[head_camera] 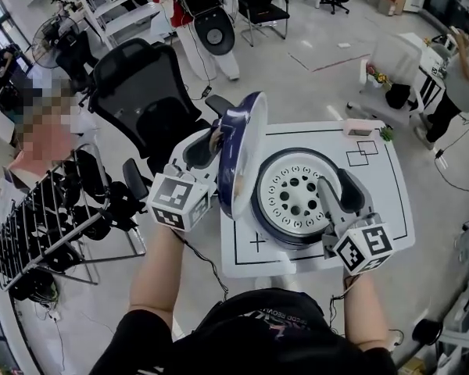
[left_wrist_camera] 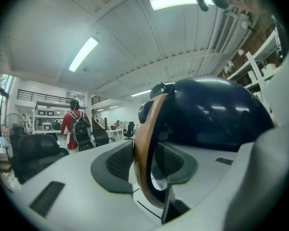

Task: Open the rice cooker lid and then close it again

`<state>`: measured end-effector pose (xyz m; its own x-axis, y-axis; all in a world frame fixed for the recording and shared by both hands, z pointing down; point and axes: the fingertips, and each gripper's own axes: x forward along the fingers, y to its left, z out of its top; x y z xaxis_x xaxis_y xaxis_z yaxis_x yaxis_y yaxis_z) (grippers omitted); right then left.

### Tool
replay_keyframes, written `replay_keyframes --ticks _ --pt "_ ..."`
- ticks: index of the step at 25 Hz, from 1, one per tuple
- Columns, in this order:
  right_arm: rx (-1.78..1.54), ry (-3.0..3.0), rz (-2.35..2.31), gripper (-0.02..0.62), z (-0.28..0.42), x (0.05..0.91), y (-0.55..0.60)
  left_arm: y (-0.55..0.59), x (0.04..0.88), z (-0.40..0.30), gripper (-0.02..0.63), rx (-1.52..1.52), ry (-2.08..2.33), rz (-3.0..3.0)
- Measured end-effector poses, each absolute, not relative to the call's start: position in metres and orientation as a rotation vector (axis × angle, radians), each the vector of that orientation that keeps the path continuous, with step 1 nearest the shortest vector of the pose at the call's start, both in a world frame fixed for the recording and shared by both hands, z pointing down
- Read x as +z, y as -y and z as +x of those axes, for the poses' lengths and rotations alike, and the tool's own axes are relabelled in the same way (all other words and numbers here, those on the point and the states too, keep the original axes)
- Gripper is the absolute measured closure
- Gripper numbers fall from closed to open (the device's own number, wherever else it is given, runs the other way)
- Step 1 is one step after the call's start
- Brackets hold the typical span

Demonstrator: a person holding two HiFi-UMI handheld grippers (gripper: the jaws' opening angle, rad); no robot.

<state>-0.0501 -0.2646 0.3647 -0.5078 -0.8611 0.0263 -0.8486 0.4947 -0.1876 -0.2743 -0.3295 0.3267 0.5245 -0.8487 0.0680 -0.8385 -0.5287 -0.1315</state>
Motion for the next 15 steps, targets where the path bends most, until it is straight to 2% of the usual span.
replay_keyframes --ticks 15 --pt "-0.252 -2.624 -1.586 0.399 -0.035 0.360 0.253 0.323 0.320 -0.247 0.471 -0.350 -1.418 -2.581"
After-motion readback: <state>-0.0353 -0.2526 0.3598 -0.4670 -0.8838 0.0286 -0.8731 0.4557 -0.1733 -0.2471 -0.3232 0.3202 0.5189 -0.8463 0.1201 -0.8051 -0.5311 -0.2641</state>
